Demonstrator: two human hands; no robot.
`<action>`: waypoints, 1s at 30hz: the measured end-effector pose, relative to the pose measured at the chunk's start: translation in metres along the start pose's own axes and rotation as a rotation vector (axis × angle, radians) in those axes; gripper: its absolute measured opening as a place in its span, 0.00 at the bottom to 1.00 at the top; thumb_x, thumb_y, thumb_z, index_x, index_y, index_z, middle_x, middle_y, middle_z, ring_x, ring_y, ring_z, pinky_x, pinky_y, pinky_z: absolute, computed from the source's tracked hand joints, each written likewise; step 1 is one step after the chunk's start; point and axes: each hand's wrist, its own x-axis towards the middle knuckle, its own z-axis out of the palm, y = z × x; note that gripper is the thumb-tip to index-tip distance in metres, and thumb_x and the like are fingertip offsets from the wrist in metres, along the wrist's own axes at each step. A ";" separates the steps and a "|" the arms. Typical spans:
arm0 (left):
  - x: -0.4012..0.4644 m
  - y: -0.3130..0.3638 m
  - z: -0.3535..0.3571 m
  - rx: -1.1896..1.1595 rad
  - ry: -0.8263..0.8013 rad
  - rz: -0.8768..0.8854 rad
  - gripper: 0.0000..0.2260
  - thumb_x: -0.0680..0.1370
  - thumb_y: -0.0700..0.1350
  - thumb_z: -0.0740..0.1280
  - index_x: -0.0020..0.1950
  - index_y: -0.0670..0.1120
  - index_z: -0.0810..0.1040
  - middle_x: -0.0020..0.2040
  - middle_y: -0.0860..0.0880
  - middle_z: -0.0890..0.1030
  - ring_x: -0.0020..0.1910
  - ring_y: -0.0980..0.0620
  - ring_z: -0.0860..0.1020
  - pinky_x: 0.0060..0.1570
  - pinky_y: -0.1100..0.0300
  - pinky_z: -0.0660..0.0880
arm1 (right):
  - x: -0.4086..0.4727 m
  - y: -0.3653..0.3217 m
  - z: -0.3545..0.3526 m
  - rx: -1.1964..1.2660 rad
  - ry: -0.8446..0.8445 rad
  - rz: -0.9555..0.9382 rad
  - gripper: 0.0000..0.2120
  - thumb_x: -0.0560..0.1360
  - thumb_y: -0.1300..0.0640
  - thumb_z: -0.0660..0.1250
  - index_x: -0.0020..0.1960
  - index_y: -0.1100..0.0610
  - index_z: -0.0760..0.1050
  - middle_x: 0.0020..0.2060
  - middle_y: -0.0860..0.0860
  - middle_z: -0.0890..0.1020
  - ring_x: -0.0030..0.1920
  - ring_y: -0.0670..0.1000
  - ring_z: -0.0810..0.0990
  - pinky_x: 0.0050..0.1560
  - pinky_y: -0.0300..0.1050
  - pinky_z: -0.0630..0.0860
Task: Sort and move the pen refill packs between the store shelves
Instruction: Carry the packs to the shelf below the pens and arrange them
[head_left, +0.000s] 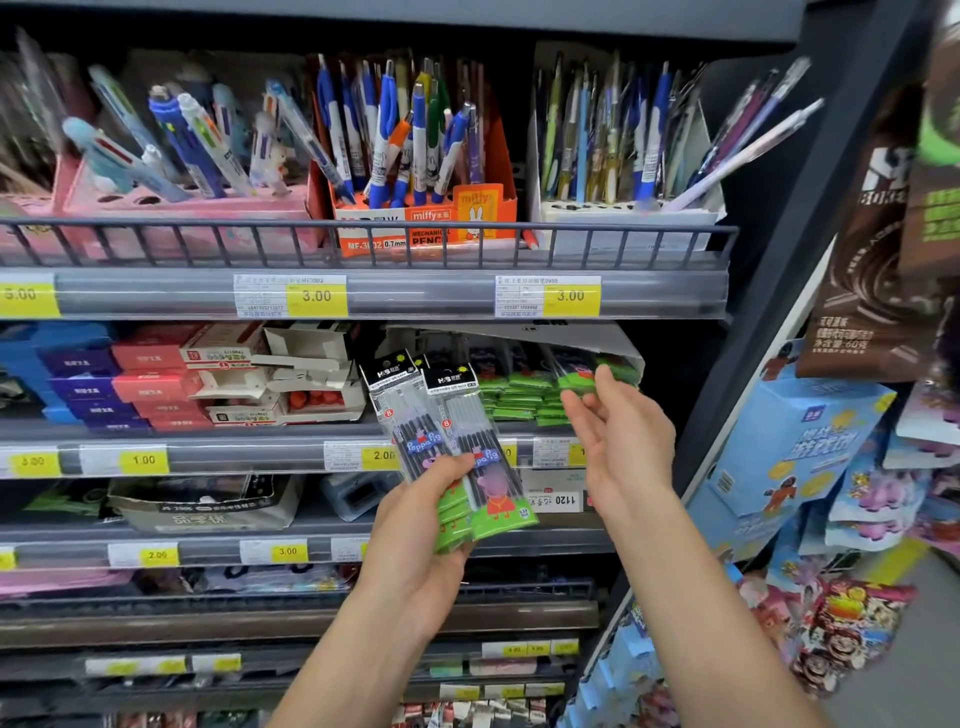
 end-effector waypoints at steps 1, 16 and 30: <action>0.000 0.000 0.000 0.001 -0.001 0.003 0.18 0.68 0.41 0.79 0.56 0.45 0.84 0.49 0.44 0.89 0.39 0.50 0.87 0.52 0.51 0.78 | -0.002 0.005 -0.002 0.014 0.003 -0.024 0.18 0.76 0.60 0.75 0.62 0.63 0.74 0.43 0.57 0.82 0.43 0.52 0.88 0.49 0.44 0.84; 0.016 0.005 0.011 0.018 -0.064 -0.005 0.12 0.74 0.40 0.77 0.56 0.44 0.84 0.51 0.44 0.89 0.44 0.48 0.88 0.61 0.47 0.78 | 0.035 0.022 0.006 -0.359 0.029 -0.210 0.04 0.76 0.63 0.74 0.49 0.62 0.80 0.35 0.54 0.87 0.38 0.53 0.88 0.39 0.40 0.81; 0.022 0.006 0.001 0.170 -0.181 0.090 0.15 0.82 0.52 0.69 0.62 0.44 0.85 0.57 0.40 0.87 0.54 0.41 0.86 0.59 0.45 0.80 | -0.070 0.036 -0.017 -0.712 -0.462 -0.110 0.09 0.83 0.53 0.65 0.50 0.45 0.83 0.33 0.60 0.78 0.26 0.51 0.72 0.25 0.42 0.68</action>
